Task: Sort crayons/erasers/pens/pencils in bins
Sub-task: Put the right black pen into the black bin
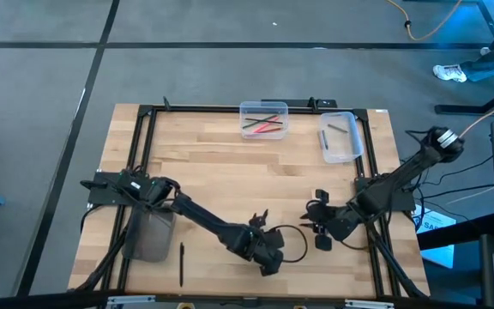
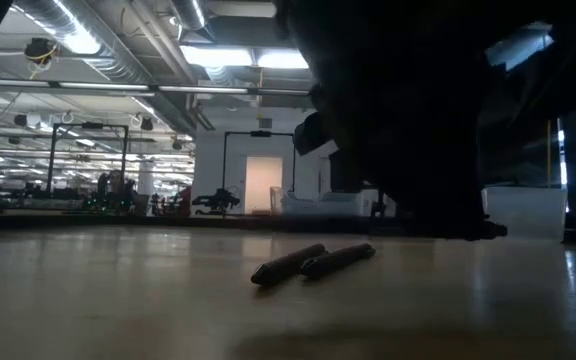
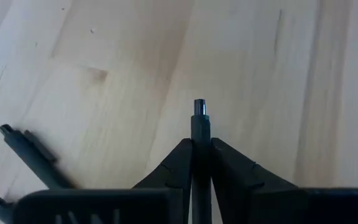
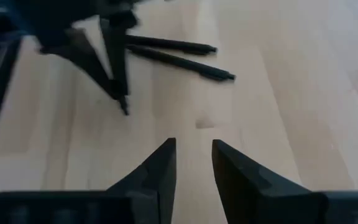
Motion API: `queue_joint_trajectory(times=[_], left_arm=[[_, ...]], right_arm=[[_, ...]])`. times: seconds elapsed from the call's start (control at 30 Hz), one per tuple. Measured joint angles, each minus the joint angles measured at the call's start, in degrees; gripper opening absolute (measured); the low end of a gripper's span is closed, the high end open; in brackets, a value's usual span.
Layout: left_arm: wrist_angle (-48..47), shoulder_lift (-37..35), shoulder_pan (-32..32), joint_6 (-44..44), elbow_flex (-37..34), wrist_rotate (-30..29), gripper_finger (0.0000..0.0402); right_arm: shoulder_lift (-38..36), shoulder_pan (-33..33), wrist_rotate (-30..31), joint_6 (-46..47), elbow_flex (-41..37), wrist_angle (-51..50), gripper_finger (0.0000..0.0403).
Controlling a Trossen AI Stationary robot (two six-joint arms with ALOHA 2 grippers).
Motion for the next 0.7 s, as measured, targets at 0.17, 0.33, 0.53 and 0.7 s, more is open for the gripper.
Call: queue_joint_trajectory(times=[0.17, 0.33, 0.53, 0.7], left_arm=[[-10.7, -0.8, -1.5, -6.1, 0.0, -3.4, 0.0037], [-28.1, -4.4, -3.8, -18.6, 0.1, -7.6, 0.0026], [-49.6, -10.0, -8.4, -35.1, 0.2, -11.5, 0.0032], [-53.5, -15.8, -13.1, -43.9, -5.2, -12.8, 0.0034]], right_arm=[[3.8, 0.0, 2.4, 3.2, 0.0, 2.9, 0.0107], [7.9, 0.0, 2.1, 3.2, 0.0, 7.5, 0.0107], [12.7, 0.0, 1.9, 3.3, 0.0, 10.7, 0.0107], [15.7, 0.1, 1.8, 3.3, 0.0, 12.4, 0.0107]])
